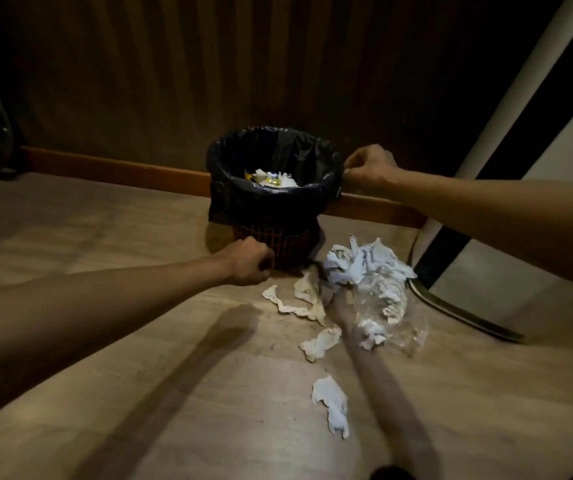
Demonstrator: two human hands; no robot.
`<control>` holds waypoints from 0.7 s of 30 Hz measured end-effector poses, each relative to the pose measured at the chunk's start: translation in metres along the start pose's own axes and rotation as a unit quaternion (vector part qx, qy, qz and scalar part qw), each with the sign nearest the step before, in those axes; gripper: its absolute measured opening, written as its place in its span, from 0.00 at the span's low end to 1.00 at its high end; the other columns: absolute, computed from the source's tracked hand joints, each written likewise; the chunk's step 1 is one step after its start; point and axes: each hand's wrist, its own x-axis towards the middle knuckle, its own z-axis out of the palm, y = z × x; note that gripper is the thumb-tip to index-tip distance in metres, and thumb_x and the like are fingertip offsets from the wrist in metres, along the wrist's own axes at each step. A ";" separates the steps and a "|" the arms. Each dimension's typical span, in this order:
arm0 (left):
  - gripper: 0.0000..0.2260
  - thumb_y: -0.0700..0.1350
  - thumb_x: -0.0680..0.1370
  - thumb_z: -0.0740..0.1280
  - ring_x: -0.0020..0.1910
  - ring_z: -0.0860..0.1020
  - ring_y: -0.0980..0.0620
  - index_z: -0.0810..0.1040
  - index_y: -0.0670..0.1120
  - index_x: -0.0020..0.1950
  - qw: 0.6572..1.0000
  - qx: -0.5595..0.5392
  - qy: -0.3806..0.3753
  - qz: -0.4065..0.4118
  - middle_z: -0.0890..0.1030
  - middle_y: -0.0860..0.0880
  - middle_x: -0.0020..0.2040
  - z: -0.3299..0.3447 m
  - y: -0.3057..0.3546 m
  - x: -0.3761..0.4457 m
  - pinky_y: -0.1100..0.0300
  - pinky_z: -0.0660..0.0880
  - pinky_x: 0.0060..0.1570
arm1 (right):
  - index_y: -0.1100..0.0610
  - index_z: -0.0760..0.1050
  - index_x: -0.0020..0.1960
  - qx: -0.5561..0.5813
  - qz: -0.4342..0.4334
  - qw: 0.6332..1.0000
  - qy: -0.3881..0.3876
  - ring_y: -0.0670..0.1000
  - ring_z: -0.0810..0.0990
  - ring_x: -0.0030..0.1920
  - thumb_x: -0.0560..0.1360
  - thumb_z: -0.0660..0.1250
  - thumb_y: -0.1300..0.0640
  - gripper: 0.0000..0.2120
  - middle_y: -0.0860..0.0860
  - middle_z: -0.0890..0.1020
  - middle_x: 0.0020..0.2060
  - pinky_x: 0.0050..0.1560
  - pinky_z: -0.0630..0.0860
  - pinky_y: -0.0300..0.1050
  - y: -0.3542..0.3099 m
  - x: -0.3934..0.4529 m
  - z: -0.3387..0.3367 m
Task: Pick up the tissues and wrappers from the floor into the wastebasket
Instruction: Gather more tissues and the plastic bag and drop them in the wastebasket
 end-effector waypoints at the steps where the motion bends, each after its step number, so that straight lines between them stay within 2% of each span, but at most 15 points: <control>1: 0.02 0.48 0.73 0.67 0.43 0.81 0.44 0.77 0.51 0.43 1.000 0.003 -0.013 -0.004 0.82 0.48 0.43 0.007 0.002 0.006 0.49 0.80 0.43 | 0.56 0.78 0.55 -0.036 0.003 0.999 -0.013 0.48 0.82 0.46 0.75 0.71 0.59 0.10 0.52 0.80 0.50 0.39 0.80 0.40 0.013 -0.010 -0.003; 3: 0.07 0.48 0.74 0.68 0.48 0.81 0.43 0.78 0.48 0.49 0.999 0.016 -0.046 -0.011 0.82 0.45 0.49 0.023 0.006 0.020 0.50 0.80 0.45 | 0.56 0.78 0.55 -0.084 0.028 0.994 -0.068 0.49 0.81 0.46 0.75 0.71 0.58 0.09 0.53 0.80 0.49 0.37 0.78 0.39 0.038 -0.027 -0.011; 6: 0.17 0.47 0.75 0.69 0.57 0.79 0.43 0.77 0.46 0.63 0.994 0.027 -0.095 -0.044 0.80 0.44 0.60 0.054 0.013 0.043 0.52 0.77 0.51 | 0.60 0.78 0.55 -0.099 0.081 0.982 -0.137 0.53 0.83 0.48 0.76 0.71 0.59 0.09 0.56 0.82 0.49 0.39 0.81 0.43 0.076 -0.047 -0.019; 10: 0.22 0.50 0.77 0.69 0.62 0.77 0.43 0.72 0.47 0.70 0.986 0.037 -0.145 -0.079 0.76 0.43 0.66 0.094 0.035 0.068 0.54 0.76 0.54 | 0.63 0.80 0.55 -0.159 0.107 0.959 -0.209 0.52 0.83 0.42 0.76 0.72 0.58 0.10 0.58 0.84 0.47 0.36 0.78 0.42 0.122 -0.066 -0.014; 13: 0.27 0.49 0.78 0.67 0.64 0.75 0.38 0.64 0.48 0.75 0.987 0.040 -0.151 -0.042 0.69 0.37 0.71 0.122 0.051 0.079 0.51 0.76 0.55 | 0.60 0.79 0.59 -0.260 0.058 0.913 -0.311 0.53 0.82 0.44 0.75 0.72 0.55 0.15 0.57 0.84 0.52 0.41 0.79 0.45 0.140 -0.076 -0.007; 15: 0.34 0.46 0.77 0.67 0.63 0.75 0.33 0.54 0.53 0.79 0.987 0.035 -0.157 -0.025 0.56 0.34 0.77 0.137 0.049 0.085 0.48 0.77 0.54 | 0.57 0.77 0.62 -0.343 0.011 0.875 -0.341 0.55 0.82 0.50 0.75 0.72 0.51 0.18 0.55 0.83 0.54 0.48 0.77 0.46 0.148 -0.083 0.000; 17: 0.38 0.41 0.78 0.65 0.60 0.77 0.33 0.47 0.58 0.80 0.986 0.034 -0.163 0.009 0.45 0.37 0.80 0.149 0.045 0.089 0.50 0.78 0.49 | 0.55 0.74 0.66 -0.412 -0.015 0.832 -0.372 0.55 0.80 0.55 0.75 0.71 0.50 0.21 0.54 0.82 0.56 0.50 0.74 0.44 0.156 -0.089 0.007; 19: 0.41 0.36 0.77 0.64 0.57 0.78 0.34 0.44 0.61 0.79 0.984 0.036 -0.173 0.040 0.41 0.38 0.80 0.156 0.043 0.092 0.53 0.75 0.43 | 0.53 0.70 0.71 -0.463 -0.024 0.793 -0.395 0.56 0.78 0.59 0.75 0.70 0.51 0.25 0.55 0.78 0.61 0.51 0.74 0.46 0.168 -0.090 0.015; 21: 0.45 0.34 0.75 0.67 0.55 0.79 0.34 0.43 0.63 0.79 0.982 0.043 -0.176 0.051 0.41 0.38 0.80 0.160 0.043 0.098 0.55 0.73 0.39 | 0.52 0.63 0.75 -0.499 -0.033 0.771 -0.394 0.58 0.77 0.61 0.75 0.71 0.52 0.32 0.57 0.75 0.65 0.51 0.75 0.48 0.183 -0.086 0.023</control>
